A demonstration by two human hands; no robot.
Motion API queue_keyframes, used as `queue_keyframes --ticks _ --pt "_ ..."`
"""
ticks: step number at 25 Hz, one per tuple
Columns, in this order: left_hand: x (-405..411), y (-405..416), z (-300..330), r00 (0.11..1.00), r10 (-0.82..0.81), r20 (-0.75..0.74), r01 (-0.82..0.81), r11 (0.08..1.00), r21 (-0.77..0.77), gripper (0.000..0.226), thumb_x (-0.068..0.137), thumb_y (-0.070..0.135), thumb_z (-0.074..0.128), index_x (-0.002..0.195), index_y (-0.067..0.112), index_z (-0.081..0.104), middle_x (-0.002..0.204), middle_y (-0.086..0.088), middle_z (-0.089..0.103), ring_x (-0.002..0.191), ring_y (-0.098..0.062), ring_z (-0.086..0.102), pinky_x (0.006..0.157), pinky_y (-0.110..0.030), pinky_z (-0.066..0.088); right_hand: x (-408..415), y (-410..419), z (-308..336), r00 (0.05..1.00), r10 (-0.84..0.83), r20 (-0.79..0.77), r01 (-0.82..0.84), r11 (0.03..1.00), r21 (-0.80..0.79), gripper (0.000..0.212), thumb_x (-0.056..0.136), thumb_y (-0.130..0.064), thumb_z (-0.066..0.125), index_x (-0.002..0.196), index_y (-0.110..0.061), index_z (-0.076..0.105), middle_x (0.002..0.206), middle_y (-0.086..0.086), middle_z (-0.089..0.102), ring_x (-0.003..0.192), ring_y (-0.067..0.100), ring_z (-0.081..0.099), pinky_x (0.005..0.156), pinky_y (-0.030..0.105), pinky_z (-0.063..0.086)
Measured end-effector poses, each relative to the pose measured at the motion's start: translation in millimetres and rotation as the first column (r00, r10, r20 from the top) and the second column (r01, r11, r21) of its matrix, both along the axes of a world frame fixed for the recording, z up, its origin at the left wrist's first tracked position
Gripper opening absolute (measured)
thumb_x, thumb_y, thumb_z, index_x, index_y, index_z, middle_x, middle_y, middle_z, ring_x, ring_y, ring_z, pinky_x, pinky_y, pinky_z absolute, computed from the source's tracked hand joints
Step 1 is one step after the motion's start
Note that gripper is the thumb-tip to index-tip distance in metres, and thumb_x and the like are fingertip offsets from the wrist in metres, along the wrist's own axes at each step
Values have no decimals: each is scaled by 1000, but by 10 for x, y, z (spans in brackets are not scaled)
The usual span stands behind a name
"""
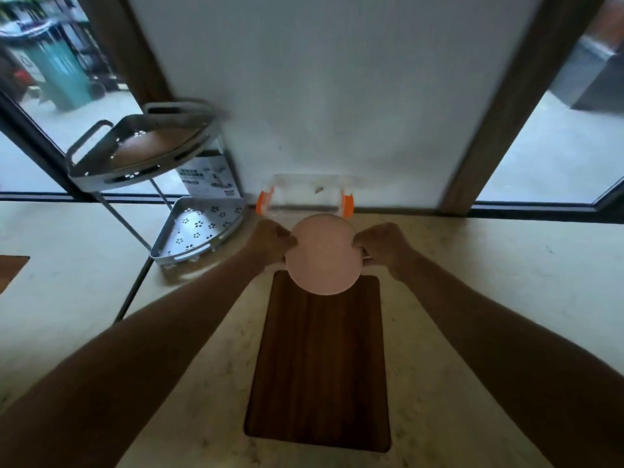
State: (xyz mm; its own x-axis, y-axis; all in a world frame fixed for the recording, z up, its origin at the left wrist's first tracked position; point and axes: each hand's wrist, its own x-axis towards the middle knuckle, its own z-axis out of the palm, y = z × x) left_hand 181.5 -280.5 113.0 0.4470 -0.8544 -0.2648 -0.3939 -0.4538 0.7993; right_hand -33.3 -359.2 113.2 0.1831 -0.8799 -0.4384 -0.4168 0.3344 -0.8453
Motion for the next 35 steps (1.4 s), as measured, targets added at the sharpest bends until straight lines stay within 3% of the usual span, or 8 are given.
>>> queue_keyframes --ticks 5,8,12,15,17,22,30,35 --pt "559 -672 189 998 -4 69 11 995 -104 16 80 6 74 67 12 67 82 -23 72 66 -29 72 61 -43 62 483 -688 168 1000 21 -5 -21 989 -145 13 67 -7 66 78 1 68 83 17 73 74 32 72 68 47 62" --pt "882 -1071 302 990 -25 138 46 987 -156 11 80 6 73 71 7 68 83 -24 72 70 -35 71 68 -48 61 754 -1053 229 1000 26 7 -23 964 -264 4 65 -15 70 68 -12 72 76 11 73 72 30 73 72 49 62" --pt "1252 -1546 240 992 -7 126 31 982 -185 8 78 5 74 84 1 69 91 -22 71 83 -36 70 79 -50 59 1066 -1477 189 993 58 -106 -101 882 -460 3 67 -22 72 69 -19 72 74 0 73 73 20 70 70 33 59" --pt "1308 -1741 20 955 -26 295 68 989 -131 7 79 11 73 83 9 68 92 -11 72 88 -29 68 84 -37 55 1191 -1719 -12 949 75 -306 -247 780 -575 12 70 -25 72 79 -15 71 80 1 71 76 18 64 66 22 46" --pt "1288 -1806 -186 900 -67 431 125 986 -107 8 80 12 71 87 9 68 95 -11 71 91 -29 65 81 -31 50 1205 -1814 -194 927 84 -366 -302 746 -593 17 71 -23 73 84 -13 70 84 5 71 78 23 64 70 28 50" --pt "1261 -2004 -724 792 -97 603 207 971 -116 11 86 13 64 92 4 68 96 -16 69 91 -35 61 83 -45 50 1234 -1986 -629 860 78 -504 -429 643 -634 21 73 -24 71 90 -12 68 86 9 72 87 33 60 77 44 52" --pt "1330 -2137 -1017 606 -139 783 224 975 0 18 90 24 58 99 11 67 99 -10 70 94 -33 55 81 -43 47 1283 -2076 -962 774 21 -633 -523 584 -621 22 79 -30 63 95 -16 68 88 8 71 88 32 57 77 40 50" --pt "1300 -2130 -1031 542 -129 830 224 975 5 21 93 27 54 100 13 68 95 -8 71 96 -30 54 81 -41 41 1264 -2070 -1001 721 -30 -692 -561 560 -609 21 84 -30 59 95 -13 66 87 9 71 86 30 58 75 36 45"
